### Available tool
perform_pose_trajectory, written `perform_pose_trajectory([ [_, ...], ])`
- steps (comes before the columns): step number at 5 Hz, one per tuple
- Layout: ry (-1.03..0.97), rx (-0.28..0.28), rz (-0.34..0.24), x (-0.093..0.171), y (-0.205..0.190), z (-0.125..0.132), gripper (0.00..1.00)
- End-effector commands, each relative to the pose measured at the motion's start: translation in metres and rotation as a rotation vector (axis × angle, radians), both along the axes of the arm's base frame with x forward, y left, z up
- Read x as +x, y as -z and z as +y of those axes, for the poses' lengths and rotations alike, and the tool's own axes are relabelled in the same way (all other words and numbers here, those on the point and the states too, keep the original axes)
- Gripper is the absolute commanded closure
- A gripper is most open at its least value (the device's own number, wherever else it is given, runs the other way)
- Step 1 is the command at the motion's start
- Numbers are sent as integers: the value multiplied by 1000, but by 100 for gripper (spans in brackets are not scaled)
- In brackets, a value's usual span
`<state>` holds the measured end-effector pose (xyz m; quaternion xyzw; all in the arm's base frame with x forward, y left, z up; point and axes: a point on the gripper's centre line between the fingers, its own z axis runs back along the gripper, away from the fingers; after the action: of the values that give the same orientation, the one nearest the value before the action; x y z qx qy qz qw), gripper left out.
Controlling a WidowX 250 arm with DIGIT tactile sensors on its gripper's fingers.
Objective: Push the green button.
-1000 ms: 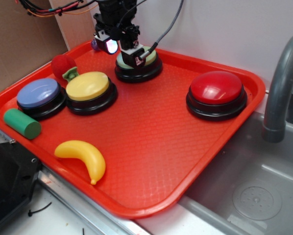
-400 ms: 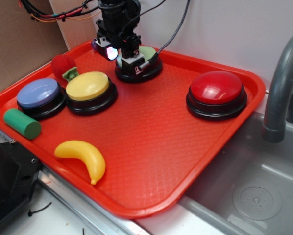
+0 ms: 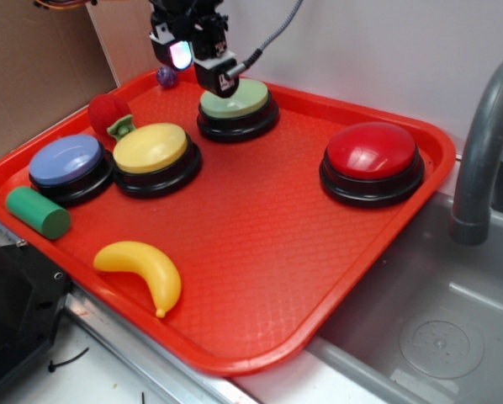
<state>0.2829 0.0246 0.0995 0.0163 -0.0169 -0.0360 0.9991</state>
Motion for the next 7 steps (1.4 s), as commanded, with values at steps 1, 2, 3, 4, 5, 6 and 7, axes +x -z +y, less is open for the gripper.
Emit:
perform_pose_trajectory([
  [1, -35, 8, -108, 6, -46, 9, 0],
  [2, -40, 9, -106, 9, -40, 13, 0],
  [3, -23, 23, -88, 25, -1, 28, 0],
  [4, 37, 37, -99, 32, 8, 25, 0],
  [5, 37, 37, -99, 32, 8, 25, 0],
  [6, 37, 37, -99, 32, 8, 25, 0],
  [7, 37, 37, -99, 32, 8, 25, 0],
])
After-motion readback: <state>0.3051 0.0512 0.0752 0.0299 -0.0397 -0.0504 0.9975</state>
